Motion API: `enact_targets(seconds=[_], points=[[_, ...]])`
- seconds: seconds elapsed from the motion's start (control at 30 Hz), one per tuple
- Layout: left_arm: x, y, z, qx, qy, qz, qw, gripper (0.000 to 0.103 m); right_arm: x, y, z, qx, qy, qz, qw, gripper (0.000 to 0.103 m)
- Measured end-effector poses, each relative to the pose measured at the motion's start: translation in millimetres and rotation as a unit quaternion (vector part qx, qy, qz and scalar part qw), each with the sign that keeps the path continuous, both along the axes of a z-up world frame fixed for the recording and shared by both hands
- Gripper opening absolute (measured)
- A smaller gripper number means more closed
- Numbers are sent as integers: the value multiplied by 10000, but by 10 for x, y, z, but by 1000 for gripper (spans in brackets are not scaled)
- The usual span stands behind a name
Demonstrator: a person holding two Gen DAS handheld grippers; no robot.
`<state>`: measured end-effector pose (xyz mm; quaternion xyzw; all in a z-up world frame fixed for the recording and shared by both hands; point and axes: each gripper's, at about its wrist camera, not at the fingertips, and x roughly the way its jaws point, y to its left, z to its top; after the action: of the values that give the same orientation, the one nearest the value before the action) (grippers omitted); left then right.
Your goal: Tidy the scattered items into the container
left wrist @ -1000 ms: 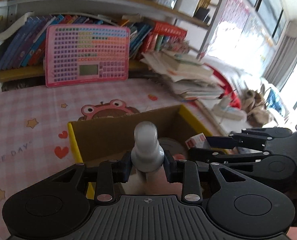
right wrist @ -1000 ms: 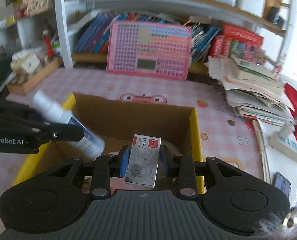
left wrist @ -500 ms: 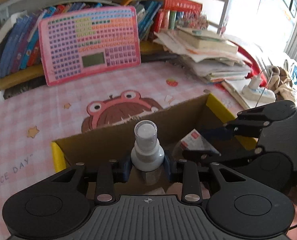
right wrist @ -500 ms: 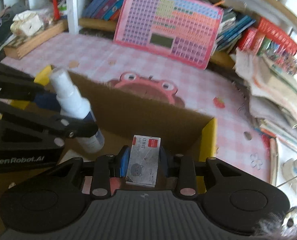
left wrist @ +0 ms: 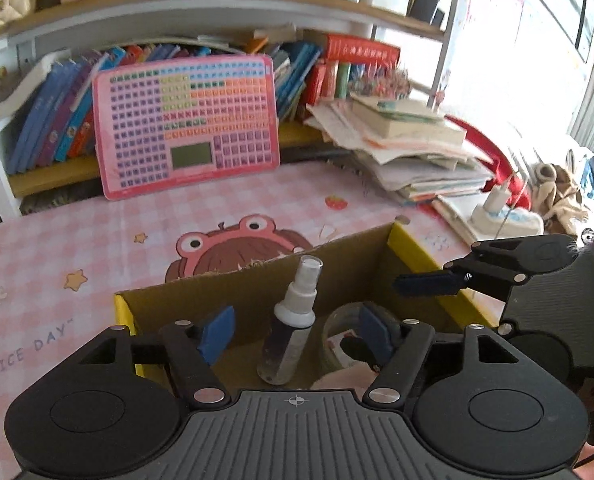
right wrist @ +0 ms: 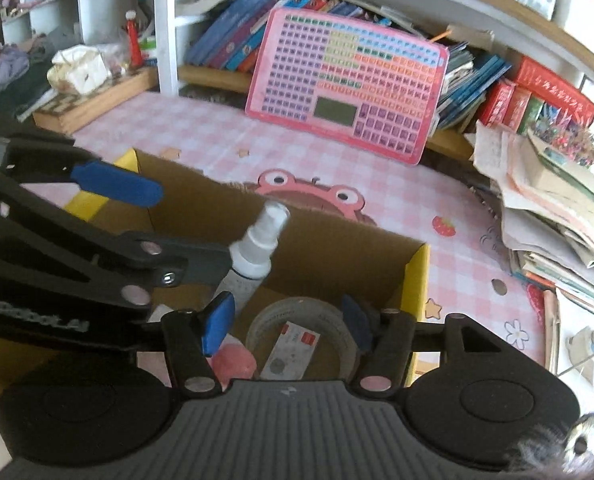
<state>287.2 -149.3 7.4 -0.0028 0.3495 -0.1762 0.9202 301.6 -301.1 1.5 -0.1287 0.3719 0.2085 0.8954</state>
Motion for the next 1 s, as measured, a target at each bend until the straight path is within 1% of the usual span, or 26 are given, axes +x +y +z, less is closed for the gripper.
enact_targets(seconds=[0.07,0.13,0.27,0.37,0.43,0.53,0.7,0.8,0.93,1.0], points=[[-108,27,68,53,-129,29,9999,73,-83,-25,64,62,-98,-76,9999,61],[-241,74,144,61,-297,87,9995,77,-180,-49,130,130,-179,-146,9996,63],[-516,206,264,117,-569,255,9980,79,-407,-96,258,364,-292,-286,9985,65],[-728,317,326,256,-732,339,9964,81,-594,-82,338,505,-391,-382,9972,66],[-868,392,362,385,-826,407,9950,86,-722,-47,381,565,-455,-464,9963,68],[-1095,518,391,511,-967,547,9925,87,-910,17,438,663,-561,-555,9947,71],[-1394,712,384,539,-976,793,9906,89,-1180,112,487,631,-777,-774,9920,74],[-1543,834,358,511,-942,973,9895,89,-1327,119,485,628,-811,-961,9901,76],[-1747,1014,324,349,-858,1300,9872,90,-1528,97,460,663,-778,-1250,9869,77],[-1846,1094,293,270,-817,1394,9865,90,-1643,97,435,693,-748,-1383,9851,80]])
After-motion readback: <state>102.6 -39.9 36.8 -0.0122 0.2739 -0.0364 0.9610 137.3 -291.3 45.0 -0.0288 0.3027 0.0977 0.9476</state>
